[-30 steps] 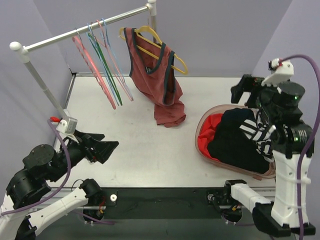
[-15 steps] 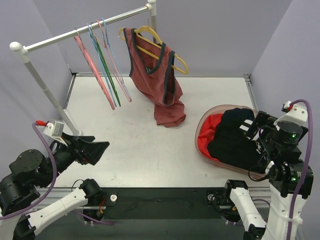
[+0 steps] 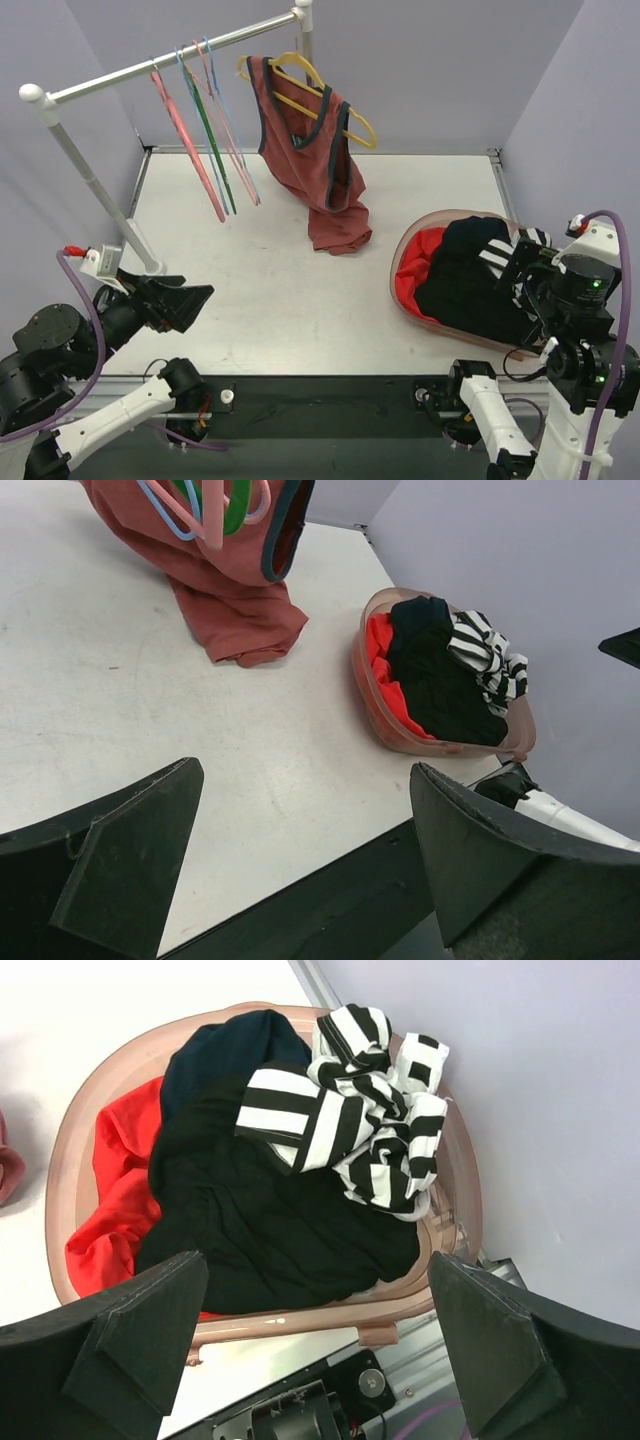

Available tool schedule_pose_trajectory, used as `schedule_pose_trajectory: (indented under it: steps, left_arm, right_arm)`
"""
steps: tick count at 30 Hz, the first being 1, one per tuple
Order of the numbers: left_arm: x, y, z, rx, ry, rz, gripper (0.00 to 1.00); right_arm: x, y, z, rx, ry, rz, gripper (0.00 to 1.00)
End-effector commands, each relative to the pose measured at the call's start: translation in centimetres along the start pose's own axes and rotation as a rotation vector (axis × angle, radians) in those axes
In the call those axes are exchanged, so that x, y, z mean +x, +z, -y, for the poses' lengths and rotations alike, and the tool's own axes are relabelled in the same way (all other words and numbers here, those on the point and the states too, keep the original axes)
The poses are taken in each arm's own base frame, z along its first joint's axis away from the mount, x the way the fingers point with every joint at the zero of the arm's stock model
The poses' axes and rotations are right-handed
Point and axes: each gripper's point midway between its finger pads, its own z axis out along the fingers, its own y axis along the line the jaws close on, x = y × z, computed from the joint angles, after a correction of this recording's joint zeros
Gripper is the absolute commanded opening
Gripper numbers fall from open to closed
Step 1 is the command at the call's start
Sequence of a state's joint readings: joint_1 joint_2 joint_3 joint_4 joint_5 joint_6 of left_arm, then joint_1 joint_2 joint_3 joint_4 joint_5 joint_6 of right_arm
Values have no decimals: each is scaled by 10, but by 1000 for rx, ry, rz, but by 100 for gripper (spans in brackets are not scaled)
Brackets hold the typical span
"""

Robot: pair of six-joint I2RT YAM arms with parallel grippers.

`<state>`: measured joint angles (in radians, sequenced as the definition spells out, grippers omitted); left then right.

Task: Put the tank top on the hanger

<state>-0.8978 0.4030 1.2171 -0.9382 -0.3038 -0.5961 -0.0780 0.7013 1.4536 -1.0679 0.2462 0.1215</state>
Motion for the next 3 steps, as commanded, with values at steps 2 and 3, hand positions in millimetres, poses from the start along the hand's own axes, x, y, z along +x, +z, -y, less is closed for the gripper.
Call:
schedule_pose_trajectory:
  steps: [2, 3]
  left_arm:
    - [-13, -9, 3, 21, -33, 50, 96]
    - [-13, -9, 3, 23, -35, 50, 96]
  right_arm:
    - [-5, -4, 11, 52, -23, -7, 100]
    - [-5, -3, 11, 56, -27, -10, 100]
